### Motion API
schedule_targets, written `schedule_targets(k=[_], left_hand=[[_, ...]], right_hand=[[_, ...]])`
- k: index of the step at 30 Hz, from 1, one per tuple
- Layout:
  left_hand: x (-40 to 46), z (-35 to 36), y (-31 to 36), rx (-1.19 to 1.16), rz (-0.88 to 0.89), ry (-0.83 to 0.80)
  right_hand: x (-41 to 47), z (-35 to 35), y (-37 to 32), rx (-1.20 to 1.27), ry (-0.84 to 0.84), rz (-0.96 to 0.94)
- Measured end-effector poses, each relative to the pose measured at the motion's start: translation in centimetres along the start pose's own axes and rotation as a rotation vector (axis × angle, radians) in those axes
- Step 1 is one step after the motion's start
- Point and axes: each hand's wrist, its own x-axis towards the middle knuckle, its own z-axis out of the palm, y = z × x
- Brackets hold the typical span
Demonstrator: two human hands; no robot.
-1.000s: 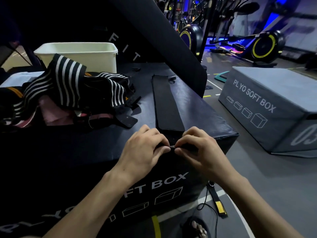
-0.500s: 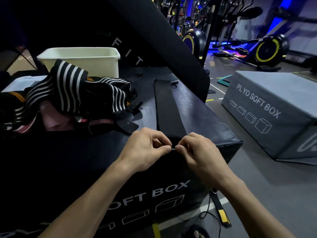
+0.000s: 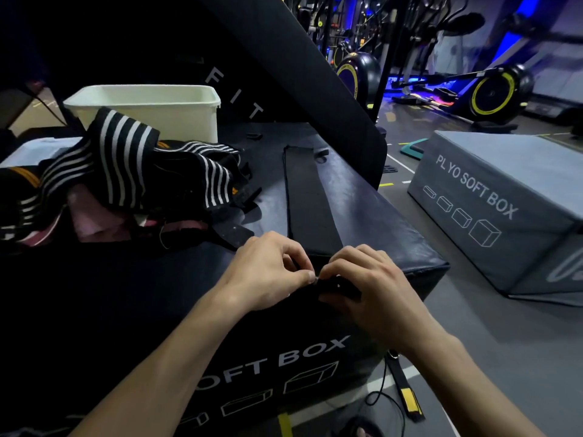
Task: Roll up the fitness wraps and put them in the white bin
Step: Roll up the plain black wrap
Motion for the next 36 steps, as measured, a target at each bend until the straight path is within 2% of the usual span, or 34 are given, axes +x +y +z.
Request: schedule_targets(k=[5, 10, 13, 18, 24, 28, 32, 36], left_hand=[[-0.9, 0.9, -0.9, 0.087, 0.171, 0.163], [-1.1, 0.9, -2.6, 0.165, 0.382, 0.176], [-1.5, 1.5, -3.1, 0.245, 0.458, 0.267], [-1.2, 2.2, -3.3, 0.208, 0.57, 0.368], [-0.5, 1.7, -2.6, 0.089, 0.494, 0.328], [-0.1, 1.3, -1.7, -0.085, 0.329, 0.255], [1.0, 0.9, -1.3, -0.151, 0.137, 0.19], [2.2, 0.7, -1.6, -0.212, 0.011, 0.106]], right_hand=[[0.1, 0.3, 0.5, -0.048, 0.04, -0.033], [0.1, 0.7, 0.4, -0.089, 0.105, -0.038], [0.3, 1.0, 0.2, -0.101, 0.151, -0.009], [0.6, 1.3, 0.1, -0.045, 0.143, 0.085], [1.2, 1.5, 0.1, -0.013, 0.194, 0.104], [1.8, 1.8, 0.5, -0.013, 0.25, 0.118], [2.0, 1.8, 0.6, 0.022, 0.264, 0.116], [1.8, 1.0, 1.3, 0.05, 0.191, 0.039]])
